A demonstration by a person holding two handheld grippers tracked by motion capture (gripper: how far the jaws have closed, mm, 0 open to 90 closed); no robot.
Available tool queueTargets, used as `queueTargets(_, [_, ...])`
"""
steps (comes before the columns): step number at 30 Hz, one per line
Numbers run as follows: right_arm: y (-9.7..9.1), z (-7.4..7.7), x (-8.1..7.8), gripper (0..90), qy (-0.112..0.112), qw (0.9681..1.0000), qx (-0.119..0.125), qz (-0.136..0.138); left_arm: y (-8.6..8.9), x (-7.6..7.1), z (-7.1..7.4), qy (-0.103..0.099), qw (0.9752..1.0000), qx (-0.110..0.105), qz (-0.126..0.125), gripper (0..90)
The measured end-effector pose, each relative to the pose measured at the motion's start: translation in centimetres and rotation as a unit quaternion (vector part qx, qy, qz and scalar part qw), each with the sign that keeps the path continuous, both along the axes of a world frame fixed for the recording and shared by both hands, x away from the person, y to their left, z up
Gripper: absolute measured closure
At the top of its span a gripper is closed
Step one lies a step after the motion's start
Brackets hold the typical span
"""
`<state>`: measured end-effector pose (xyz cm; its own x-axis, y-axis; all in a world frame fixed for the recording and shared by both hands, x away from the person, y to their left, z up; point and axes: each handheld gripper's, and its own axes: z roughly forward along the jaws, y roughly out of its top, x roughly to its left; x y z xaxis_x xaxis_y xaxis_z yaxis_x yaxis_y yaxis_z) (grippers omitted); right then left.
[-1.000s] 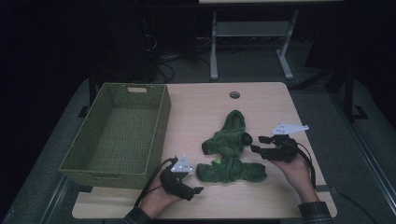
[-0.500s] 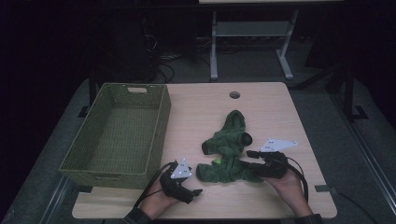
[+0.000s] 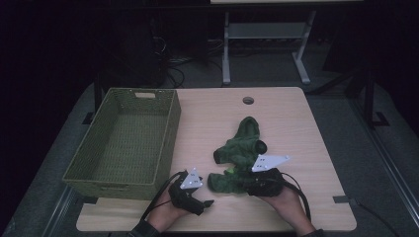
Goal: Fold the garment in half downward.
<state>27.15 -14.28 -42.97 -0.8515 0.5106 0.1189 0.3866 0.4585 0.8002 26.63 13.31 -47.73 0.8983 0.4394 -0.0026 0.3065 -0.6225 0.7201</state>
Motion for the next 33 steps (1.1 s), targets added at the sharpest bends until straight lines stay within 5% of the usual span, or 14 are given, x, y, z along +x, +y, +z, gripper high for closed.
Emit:
queueTargets(13, [4.8, -1.4, -0.4, 67.6, 0.011, 0.9983, -0.026, 0.052, 0.0, 0.0, 0.0, 0.002, 1.0, -0.001, 0.001, 13.1])
queueTargets(17, [6.4, -2.6, -0.1, 69.2, 0.009, 0.9968, -0.062, 0.05, 0.0, 0.0, 0.0, 0.003, 1.0, -0.001, 0.001, 13.1])
queueTargets(21, [6.9, -3.5, 0.0, 82.1, -0.008, 0.9947, -0.092, 0.045, 0.0, 0.0, 0.0, 0.0, 1.0, 0.0, 0.0, 13.1])
queueTargets(33, [3.9, -0.9, -0.2, 83.1, 0.001, 0.9999, 0.0, 0.017, 0.0, 0.0, 0.0, 0.002, 1.0, -0.001, 0.001, 13.1])
